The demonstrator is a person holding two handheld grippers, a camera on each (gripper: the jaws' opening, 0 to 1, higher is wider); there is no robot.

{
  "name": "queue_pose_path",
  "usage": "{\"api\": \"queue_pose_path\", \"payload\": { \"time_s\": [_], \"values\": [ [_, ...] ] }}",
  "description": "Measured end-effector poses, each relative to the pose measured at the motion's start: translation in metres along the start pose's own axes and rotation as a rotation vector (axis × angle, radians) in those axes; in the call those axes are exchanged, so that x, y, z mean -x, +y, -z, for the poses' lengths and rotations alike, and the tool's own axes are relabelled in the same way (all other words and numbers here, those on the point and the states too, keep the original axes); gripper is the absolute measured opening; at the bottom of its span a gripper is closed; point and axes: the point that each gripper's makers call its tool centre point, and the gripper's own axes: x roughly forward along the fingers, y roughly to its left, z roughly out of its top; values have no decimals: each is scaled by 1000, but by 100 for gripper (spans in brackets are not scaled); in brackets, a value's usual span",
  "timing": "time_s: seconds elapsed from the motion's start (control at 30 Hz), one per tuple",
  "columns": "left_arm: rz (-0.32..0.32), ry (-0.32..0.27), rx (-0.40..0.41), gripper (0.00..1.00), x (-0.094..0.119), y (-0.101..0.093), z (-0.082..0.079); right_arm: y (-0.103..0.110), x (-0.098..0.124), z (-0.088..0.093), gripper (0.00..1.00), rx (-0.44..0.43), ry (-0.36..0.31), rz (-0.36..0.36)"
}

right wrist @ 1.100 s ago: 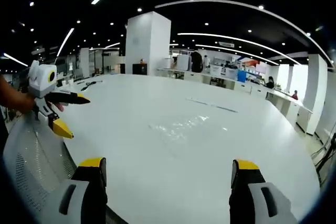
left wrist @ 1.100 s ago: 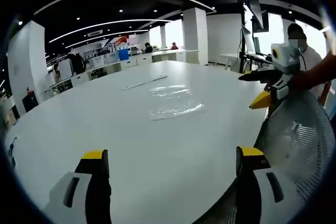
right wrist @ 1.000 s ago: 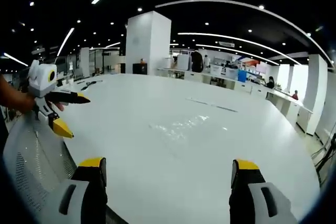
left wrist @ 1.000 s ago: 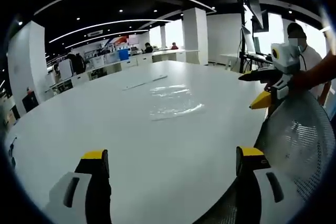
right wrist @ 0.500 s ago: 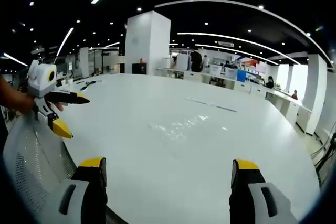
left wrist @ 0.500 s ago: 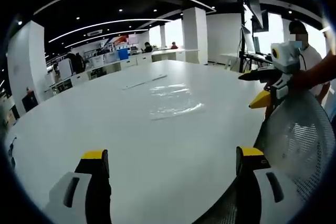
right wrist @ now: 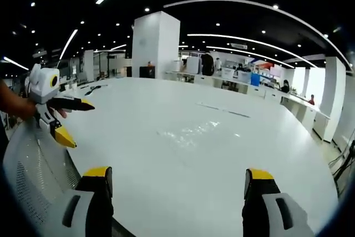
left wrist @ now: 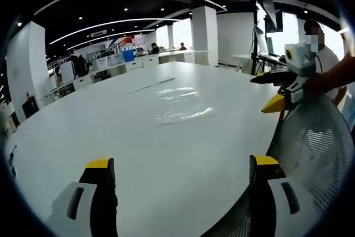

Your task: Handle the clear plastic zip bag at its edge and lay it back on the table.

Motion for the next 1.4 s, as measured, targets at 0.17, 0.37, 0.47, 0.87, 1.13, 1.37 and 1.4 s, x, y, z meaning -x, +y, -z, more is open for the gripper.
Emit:
{"api": "queue_pose_path", "payload": {
  "time_s": [0.17,0.37,0.47,0.87,1.13,1.37,1.4],
  "values": [
    [8,1,1,99,0,-3,-1,-1,-1,1,100,2,3,2],
    [13,2,-2,99,0,-4,-1,-2,-1,2,100,-1,7,4],
    [12,2,-4,99,0,-3,-1,-4,-2,4,100,0,10,5],
    [10,7,-7,99,0,-4,0,-7,-2,5,98,7,13,11],
    [16,12,-12,99,0,-4,1,1,-2,5,97,17,32,-4],
    [14,16,-11,99,1,-6,-1,3,-2,2,97,27,33,-6],
    [13,19,-9,99,1,-6,-1,2,-1,2,96,25,35,-4]
  ]
}}
